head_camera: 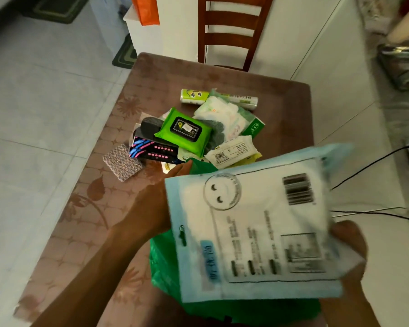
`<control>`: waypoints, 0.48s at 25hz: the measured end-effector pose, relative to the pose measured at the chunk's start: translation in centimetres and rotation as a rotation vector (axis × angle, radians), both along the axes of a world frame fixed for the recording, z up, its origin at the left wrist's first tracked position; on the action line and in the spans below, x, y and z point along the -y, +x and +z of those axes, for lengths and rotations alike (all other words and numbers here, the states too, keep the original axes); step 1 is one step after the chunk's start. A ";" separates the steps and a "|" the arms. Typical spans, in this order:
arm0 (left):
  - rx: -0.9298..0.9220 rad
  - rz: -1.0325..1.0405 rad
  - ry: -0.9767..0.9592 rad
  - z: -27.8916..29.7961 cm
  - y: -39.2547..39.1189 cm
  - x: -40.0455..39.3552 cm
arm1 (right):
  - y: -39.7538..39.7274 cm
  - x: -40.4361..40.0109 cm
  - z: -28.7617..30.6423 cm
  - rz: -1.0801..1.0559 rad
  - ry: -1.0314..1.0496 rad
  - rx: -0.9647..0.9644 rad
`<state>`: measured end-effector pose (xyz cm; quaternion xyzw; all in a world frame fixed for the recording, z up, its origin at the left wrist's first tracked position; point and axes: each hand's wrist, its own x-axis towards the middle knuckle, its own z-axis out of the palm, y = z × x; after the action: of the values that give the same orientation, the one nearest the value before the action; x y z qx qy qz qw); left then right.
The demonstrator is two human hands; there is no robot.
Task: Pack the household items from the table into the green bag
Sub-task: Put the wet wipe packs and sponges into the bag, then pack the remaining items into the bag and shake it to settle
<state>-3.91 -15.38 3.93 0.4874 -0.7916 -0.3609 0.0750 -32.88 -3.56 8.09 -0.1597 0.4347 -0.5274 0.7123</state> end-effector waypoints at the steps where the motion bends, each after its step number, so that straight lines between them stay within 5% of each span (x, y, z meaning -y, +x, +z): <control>1: -0.076 -0.053 -0.029 -0.2 0.4 0.3 | 0.7 -0.7 -0.7 -0.018 0.150 -0.040; 3: -0.026 -0.062 -0.056 0.8 0.0 -0.1 | 1.3 -3.0 -2.7 -0.116 0.271 -0.856; 5: 0.115 0.034 -0.025 2.5 -0.9 -0.9 | 2.4 -4.0 -4.0 0.056 0.234 -1.307; 8: 0.156 0.005 -0.039 2.7 -1.1 -1.5 | 4.5 -4.4 -5.3 0.292 -0.158 -1.652; 12: 0.157 -0.029 -0.092 2.9 -1.6 -1.6 | 6.6 -2.9 -9.2 1.000 -0.613 -1.798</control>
<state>-5.49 -13.77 6.85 0.4988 -0.8177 -0.2857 0.0299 -26.25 -0.69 -1.15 -0.8212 0.5338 0.0485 0.1957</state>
